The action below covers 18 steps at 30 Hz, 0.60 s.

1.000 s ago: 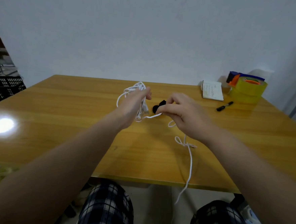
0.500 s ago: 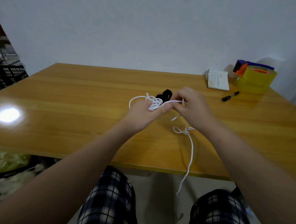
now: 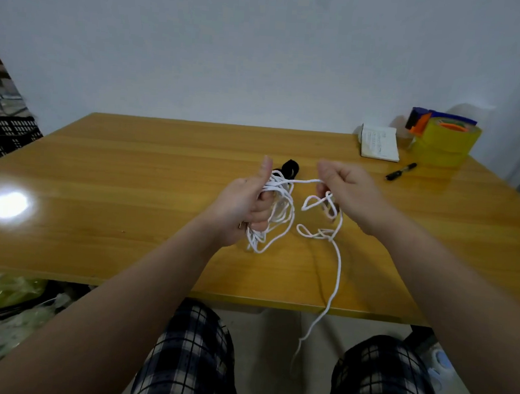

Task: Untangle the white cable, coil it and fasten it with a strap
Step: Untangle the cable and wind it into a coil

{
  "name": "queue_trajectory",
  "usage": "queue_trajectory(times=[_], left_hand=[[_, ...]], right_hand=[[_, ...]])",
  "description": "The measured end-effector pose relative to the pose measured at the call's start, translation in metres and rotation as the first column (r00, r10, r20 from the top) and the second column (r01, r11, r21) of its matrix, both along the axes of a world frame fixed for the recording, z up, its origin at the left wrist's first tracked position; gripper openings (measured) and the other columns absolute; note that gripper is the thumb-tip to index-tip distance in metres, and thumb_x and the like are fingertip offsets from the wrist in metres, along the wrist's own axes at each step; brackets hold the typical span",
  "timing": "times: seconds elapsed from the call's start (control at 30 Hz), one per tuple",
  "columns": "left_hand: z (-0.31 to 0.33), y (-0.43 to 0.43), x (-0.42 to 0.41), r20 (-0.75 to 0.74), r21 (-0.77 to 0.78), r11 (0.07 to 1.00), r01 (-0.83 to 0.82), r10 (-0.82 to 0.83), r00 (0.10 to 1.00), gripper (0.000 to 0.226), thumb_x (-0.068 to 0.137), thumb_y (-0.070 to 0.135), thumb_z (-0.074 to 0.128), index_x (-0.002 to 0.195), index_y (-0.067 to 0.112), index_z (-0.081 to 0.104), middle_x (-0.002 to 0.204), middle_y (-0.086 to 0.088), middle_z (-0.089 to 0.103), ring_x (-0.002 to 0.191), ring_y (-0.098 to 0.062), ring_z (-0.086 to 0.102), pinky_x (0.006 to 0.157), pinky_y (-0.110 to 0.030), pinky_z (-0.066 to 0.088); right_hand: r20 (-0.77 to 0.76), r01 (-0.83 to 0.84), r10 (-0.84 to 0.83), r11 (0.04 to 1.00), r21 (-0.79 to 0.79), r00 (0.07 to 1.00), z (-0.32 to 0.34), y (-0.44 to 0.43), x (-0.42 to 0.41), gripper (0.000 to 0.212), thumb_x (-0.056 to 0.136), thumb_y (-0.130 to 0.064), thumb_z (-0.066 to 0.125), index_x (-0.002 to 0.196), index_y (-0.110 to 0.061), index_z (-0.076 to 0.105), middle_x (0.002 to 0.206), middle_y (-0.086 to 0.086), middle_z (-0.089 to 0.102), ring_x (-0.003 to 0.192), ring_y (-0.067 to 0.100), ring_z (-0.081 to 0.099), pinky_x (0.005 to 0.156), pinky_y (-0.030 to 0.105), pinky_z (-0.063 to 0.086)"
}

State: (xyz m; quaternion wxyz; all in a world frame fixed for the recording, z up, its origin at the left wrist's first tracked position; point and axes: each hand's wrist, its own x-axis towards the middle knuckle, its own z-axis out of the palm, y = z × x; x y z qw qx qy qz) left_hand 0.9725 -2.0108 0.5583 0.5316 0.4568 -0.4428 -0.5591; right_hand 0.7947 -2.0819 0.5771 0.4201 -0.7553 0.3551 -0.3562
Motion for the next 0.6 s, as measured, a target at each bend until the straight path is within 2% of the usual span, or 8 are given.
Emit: queue_trajectory(times=[0.07, 0.13, 0.2, 0.27, 0.33, 0.4, 0.53, 0.6], left_hand=[[-0.001, 0.003, 0.002, 0.080, 0.005, 1.000, 0.018, -0.018, 0.997, 0.046, 0.077, 0.055, 0.054, 0.049, 0.023, 0.038, 0.042, 0.008, 0.019, 0.034, -0.007, 0.017, 0.042, -0.024, 0.014], [-0.005, 0.004, 0.003, 0.151, 0.006, 0.999, -0.041, 0.040, 0.988, 0.048, 0.086, 0.044, 0.059, 0.042, 0.025, 0.049, 0.044, 0.010, 0.019, 0.038, -0.008, 0.016, 0.048, -0.029, 0.012], [-0.008, 0.003, 0.004, 0.139, 0.008, 0.983, -0.181, 0.178, 0.974, 0.040, 0.092, 0.035, 0.059, 0.053, 0.024, 0.056, 0.043, 0.011, 0.022, 0.039, -0.008, 0.017, 0.047, -0.027, 0.014], [-0.011, -0.002, 0.004, 0.046, 0.020, 0.941, -0.337, 0.336, 0.941, 0.029, 0.093, 0.031, 0.058, 0.067, 0.020, 0.051, 0.042, 0.011, 0.024, 0.036, -0.007, 0.019, 0.042, -0.022, 0.019], [-0.011, -0.007, 0.004, -0.069, 0.037, 0.894, -0.447, 0.448, 0.891, 0.032, 0.094, 0.029, 0.056, 0.067, 0.019, 0.043, 0.039, 0.011, 0.025, 0.034, -0.007, 0.020, 0.041, -0.021, 0.022], [-0.009, -0.011, 0.003, -0.146, 0.040, 0.872, -0.488, 0.489, 0.860, 0.035, 0.095, 0.029, 0.055, 0.065, 0.019, 0.040, 0.038, 0.010, 0.025, 0.034, -0.008, 0.020, 0.040, -0.020, 0.022], [-0.014, -0.014, 0.003, -0.146, 0.034, 0.872, -0.489, 0.488, 0.861, 0.035, 0.095, 0.033, 0.054, 0.067, 0.019, 0.040, 0.039, 0.010, 0.024, 0.034, -0.008, 0.019, 0.039, -0.019, 0.022], [-0.020, -0.014, 0.007, -0.149, 0.036, 0.881, -0.473, 0.472, 0.869, 0.034, 0.095, 0.036, 0.055, 0.068, 0.020, 0.040, 0.041, 0.009, 0.023, 0.035, -0.008, 0.018, 0.040, -0.019, 0.020]], right_hand=[[0.075, 0.182, -0.188, 0.979, 0.089, 0.979, -0.002, -0.007, -0.002, 0.048, 0.096, -0.047, 0.039, 0.062, -0.013, 0.045, 0.050, -0.001, 0.043, 0.039, 0.011, 0.041, 0.042, 0.024, 0.036], [0.153, 0.301, -0.333, 0.932, 0.201, 0.930, -0.003, -0.012, -0.007, 0.049, 0.091, -0.052, 0.045, 0.059, -0.016, 0.041, 0.051, 0.000, 0.038, 0.042, 0.014, 0.037, 0.044, 0.026, 0.034], [0.227, 0.234, -0.302, 0.930, 0.282, 0.926, -0.005, -0.012, -0.012, 0.042, 0.087, -0.042, 0.058, 0.062, -0.017, 0.036, 0.054, 0.001, 0.033, 0.045, 0.015, 0.034, 0.042, 0.027, 0.033], [0.283, 0.056, -0.136, 0.960, 0.273, 0.949, -0.010, -0.012, -0.013, 0.035, 0.080, -0.024, 0.068, 0.066, -0.016, 0.037, 0.056, 0.000, 0.030, 0.046, 0.014, 0.033, 0.039, 0.024, 0.033], [0.172, -0.080, 0.046, 0.977, 0.200, 0.984, -0.013, -0.007, -0.011, 0.017, 0.074, -0.019, 0.072, 0.080, -0.012, 0.058, 0.053, 0.000, 0.037, 0.043, 0.015, 0.040, 0.042, 0.025, 0.039], [0.037, -0.160, 0.156, 0.972, 0.170, 0.987, -0.011, -0.002, -0.010, 0.029, 0.073, -0.021, 0.071, 0.099, -0.008, 0.068, 0.055, 0.008, 0.042, 0.047, 0.016, 0.047, 0.051, 0.024, 0.046], [-0.144, -0.224, 0.243, 0.965, 0.136, 0.959, 0.000, 0.008, -0.013, 0.035, 0.068, -0.030, 0.071, 0.092, -0.005, 0.073, 0.076, 0.016, 0.067, 0.058, 0.015, 0.055, 0.063, 0.027, 0.048], [-0.249, -0.254, 0.272, 0.962, 0.104, 0.929, 0.002, 0.012, -0.012, 0.032, 0.068, -0.036, 0.073, 0.087, -0.010, 0.075, 0.083, 0.022, 0.066, 0.065, 0.016, 0.053, 0.065, 0.029, 0.044]])
